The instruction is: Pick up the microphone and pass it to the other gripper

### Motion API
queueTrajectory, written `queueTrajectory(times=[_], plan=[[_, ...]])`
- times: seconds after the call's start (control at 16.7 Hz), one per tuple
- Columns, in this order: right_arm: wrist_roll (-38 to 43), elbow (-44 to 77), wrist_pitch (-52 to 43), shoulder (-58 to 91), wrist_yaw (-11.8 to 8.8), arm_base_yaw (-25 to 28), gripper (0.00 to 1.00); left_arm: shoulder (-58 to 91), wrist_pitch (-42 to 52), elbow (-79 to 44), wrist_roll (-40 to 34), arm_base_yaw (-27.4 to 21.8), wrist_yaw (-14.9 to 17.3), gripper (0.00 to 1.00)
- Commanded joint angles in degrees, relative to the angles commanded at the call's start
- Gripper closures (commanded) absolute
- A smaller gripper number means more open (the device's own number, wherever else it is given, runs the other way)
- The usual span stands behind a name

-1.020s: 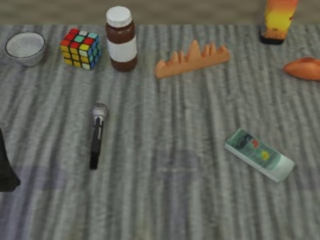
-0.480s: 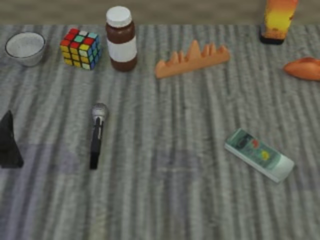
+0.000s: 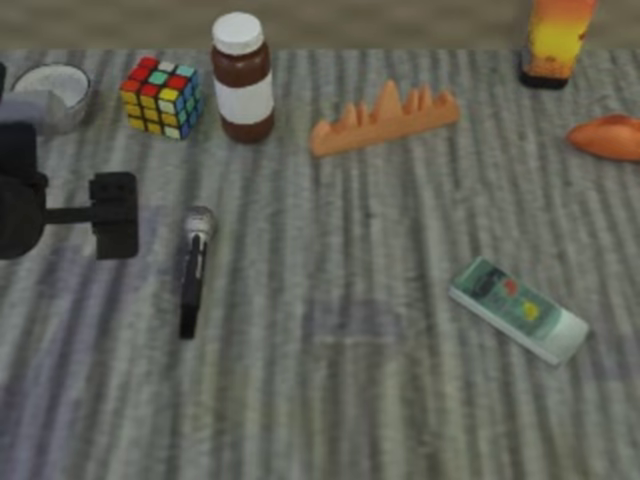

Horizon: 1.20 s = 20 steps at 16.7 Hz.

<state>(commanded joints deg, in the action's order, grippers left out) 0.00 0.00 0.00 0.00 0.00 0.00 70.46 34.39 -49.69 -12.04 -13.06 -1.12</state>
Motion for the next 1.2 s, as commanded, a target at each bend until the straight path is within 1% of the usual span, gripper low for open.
queueTrajectory(times=[0.3, 0.54, 0.78, 1.08, 1.2], plan=[[0.0, 0.0, 0.0, 0.0, 0.0, 0.0, 0.0, 25.54, 12.16, -17.71, -4.32, -4.77, -0.17, 0.0], [0.0, 0.0, 0.0, 0.0, 0.0, 0.0, 0.0, 37.9, 18.12, -27.88, -6.69, -7.37, -0.18, 0.0], [0.0, 0.0, 0.0, 0.0, 0.0, 0.0, 0.0, 42.38, 20.09, -31.77, -7.54, -8.31, -0.19, 0.0], [0.0, 0.0, 0.0, 0.0, 0.0, 0.0, 0.0, 42.33, 19.79, -31.51, -7.46, -8.02, -0.17, 0.0], [0.0, 0.0, 0.0, 0.0, 0.0, 0.0, 0.0, 43.65, 17.71, -30.48, -7.3, -8.06, -0.16, 0.0]])
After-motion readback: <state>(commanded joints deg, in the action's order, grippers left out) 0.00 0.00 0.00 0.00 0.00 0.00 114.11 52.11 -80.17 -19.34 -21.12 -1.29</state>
